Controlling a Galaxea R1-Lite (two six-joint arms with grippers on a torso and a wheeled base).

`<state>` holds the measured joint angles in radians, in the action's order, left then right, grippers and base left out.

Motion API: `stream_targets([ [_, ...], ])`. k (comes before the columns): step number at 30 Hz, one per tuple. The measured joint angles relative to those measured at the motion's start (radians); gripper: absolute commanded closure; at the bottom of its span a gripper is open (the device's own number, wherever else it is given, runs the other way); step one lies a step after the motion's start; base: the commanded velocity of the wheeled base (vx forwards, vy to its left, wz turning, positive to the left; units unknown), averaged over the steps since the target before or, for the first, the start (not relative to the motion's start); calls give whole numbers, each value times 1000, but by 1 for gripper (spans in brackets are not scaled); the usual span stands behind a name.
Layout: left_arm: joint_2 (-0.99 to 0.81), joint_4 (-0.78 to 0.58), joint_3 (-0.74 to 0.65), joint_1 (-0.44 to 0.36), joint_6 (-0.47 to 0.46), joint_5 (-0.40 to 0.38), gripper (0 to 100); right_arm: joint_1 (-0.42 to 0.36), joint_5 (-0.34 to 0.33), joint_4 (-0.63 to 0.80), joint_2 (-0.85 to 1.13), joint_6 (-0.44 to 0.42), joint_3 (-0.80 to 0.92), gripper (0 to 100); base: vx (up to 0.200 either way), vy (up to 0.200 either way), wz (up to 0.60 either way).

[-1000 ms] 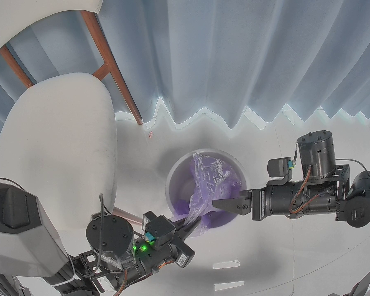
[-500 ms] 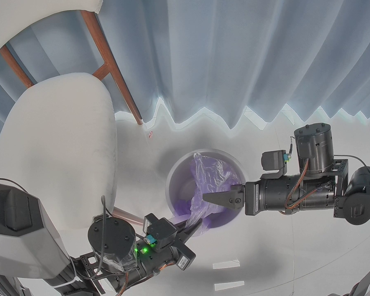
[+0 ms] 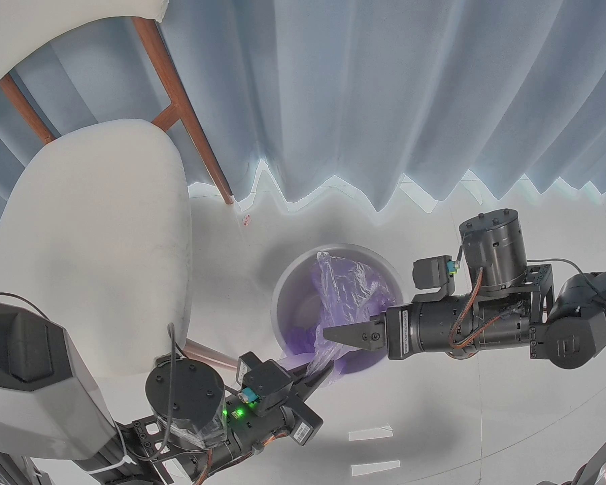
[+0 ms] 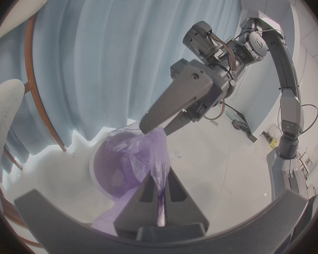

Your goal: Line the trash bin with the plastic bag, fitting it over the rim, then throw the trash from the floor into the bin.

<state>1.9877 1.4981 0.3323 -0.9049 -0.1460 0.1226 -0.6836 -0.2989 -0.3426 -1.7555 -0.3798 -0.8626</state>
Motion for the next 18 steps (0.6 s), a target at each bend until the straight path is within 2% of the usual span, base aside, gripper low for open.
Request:
stream_targets([
  [5,-2,0,0,0,0,0,100,6,-1,77,-6,4,-7,0,0,0,0],
  [18,-2,0,1,8,0,1,100,54,15,91,15,11,55,0,0,0,0],
])
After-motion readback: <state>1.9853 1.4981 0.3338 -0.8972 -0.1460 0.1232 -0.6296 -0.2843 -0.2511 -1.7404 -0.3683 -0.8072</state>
